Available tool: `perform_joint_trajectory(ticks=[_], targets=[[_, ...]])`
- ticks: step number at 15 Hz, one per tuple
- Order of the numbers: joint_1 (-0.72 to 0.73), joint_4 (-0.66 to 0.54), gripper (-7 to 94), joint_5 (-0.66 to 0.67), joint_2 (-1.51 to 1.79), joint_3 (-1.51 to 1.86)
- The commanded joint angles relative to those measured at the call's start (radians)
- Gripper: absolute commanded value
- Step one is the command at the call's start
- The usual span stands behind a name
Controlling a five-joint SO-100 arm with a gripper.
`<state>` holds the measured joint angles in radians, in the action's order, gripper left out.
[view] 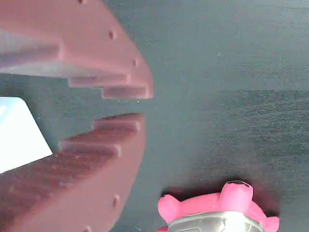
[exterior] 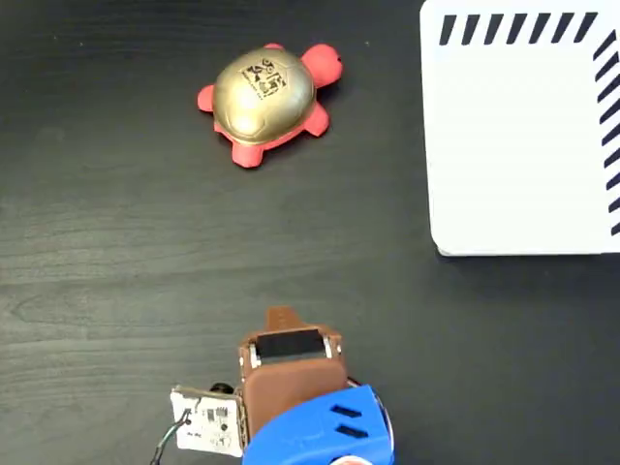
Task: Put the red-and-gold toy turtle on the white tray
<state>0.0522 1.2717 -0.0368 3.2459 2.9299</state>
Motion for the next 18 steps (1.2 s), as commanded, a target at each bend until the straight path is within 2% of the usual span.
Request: perform_joint_trajectory(ticks=[1, 18], targets=[[0.003, 0.014, 0, -0.003, 0.006, -0.011], [0.038, 0.012, 0, 0.017, 0.006, -0.011]])
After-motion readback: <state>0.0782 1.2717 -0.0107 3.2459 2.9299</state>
